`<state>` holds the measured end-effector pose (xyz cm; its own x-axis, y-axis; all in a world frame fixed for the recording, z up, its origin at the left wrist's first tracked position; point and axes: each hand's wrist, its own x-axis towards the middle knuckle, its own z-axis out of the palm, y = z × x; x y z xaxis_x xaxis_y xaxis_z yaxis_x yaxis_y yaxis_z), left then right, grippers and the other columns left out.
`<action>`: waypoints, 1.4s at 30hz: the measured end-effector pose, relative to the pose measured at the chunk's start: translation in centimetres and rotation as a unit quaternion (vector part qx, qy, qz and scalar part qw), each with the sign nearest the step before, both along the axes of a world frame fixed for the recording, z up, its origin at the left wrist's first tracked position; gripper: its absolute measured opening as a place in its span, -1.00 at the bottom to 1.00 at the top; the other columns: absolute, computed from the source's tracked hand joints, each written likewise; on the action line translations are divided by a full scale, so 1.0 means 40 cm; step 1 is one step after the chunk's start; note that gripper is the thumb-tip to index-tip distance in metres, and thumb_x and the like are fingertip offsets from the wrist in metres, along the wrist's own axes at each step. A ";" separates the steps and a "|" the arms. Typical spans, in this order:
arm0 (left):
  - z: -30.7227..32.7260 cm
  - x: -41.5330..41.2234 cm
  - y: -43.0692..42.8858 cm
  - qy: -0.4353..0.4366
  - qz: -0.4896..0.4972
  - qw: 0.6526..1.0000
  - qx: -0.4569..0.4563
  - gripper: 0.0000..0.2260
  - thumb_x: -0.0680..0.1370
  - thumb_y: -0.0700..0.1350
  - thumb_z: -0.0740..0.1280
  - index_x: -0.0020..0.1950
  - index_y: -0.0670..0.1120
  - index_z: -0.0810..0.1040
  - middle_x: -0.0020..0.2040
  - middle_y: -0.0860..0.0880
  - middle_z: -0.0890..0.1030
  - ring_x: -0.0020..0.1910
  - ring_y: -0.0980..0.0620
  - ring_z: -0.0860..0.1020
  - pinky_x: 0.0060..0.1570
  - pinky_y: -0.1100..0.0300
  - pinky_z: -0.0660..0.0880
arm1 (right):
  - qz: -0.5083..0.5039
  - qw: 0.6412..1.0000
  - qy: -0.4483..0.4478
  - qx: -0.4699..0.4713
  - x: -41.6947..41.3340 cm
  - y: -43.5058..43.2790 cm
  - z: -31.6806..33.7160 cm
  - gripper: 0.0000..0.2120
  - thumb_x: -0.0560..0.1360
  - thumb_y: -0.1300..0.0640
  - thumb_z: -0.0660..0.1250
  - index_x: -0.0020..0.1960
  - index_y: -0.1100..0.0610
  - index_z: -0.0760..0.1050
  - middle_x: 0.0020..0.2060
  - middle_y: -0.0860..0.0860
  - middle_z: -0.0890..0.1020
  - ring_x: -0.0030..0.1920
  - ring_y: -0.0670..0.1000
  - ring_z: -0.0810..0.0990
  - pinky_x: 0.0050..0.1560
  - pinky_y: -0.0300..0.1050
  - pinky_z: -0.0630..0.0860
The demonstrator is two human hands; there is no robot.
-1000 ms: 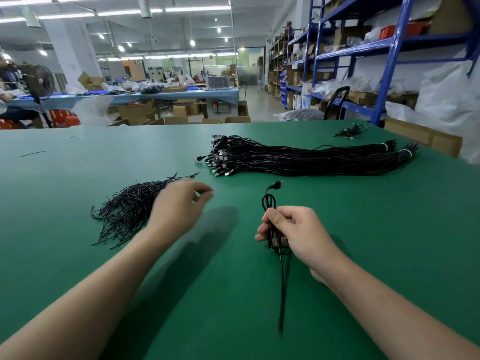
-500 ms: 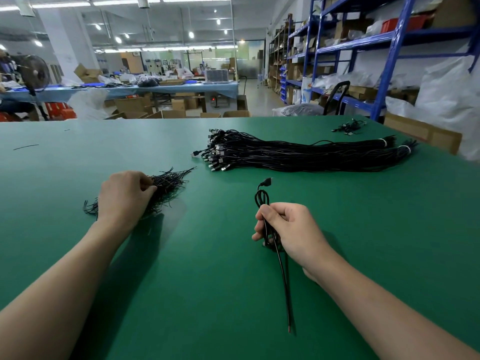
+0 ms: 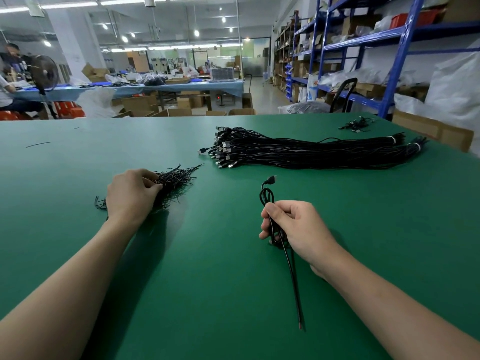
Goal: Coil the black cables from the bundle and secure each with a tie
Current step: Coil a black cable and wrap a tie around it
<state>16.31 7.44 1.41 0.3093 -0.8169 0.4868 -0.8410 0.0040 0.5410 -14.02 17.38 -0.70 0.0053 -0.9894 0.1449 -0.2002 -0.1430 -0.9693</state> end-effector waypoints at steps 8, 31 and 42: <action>0.000 0.004 0.007 -0.012 0.017 1.000 0.021 -0.88 0.50 -0.06 0.47 0.02 -0.03 0.68 -0.11 -0.02 0.72 -0.03 -0.14 0.63 -0.10 0.05 0.53 | 0.009 1.000 0.004 -0.004 0.002 -0.002 -0.001 -0.74 0.67 0.07 0.26 -0.11 0.18 0.59 -0.31 0.00 0.69 -0.25 0.04 0.73 -0.19 -0.07 0.57; 0.013 -0.311 0.143 0.319 -0.358 0.863 0.158 -0.83 0.59 -0.19 0.40 0.09 0.05 0.71 -0.22 0.03 0.68 -0.24 0.20 0.58 -0.27 0.27 0.38 | -0.021 0.996 -0.003 -0.082 0.001 -0.003 0.014 -0.74 0.66 0.08 0.27 -0.12 0.16 0.61 -0.30 0.02 0.70 -0.27 0.02 0.72 -0.21 -0.11 0.58; -0.043 -0.345 0.214 0.387 -0.449 0.791 0.152 -0.72 0.59 -0.20 0.40 0.26 0.04 0.64 -0.15 -0.01 0.69 -0.21 0.16 0.57 -0.23 0.33 0.45 | -0.053 0.988 0.083 -0.117 -0.010 0.004 0.010 -0.74 0.64 0.07 0.31 -0.20 0.08 0.62 -0.34 -0.05 0.70 -0.25 -0.02 0.69 -0.26 0.01 0.65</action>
<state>2.50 16.00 -0.30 -0.3528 -0.9191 0.1754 0.0122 0.1829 0.9831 -14.42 17.54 -0.29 -0.0539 -0.9255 0.3750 -0.3801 -0.3283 -0.8647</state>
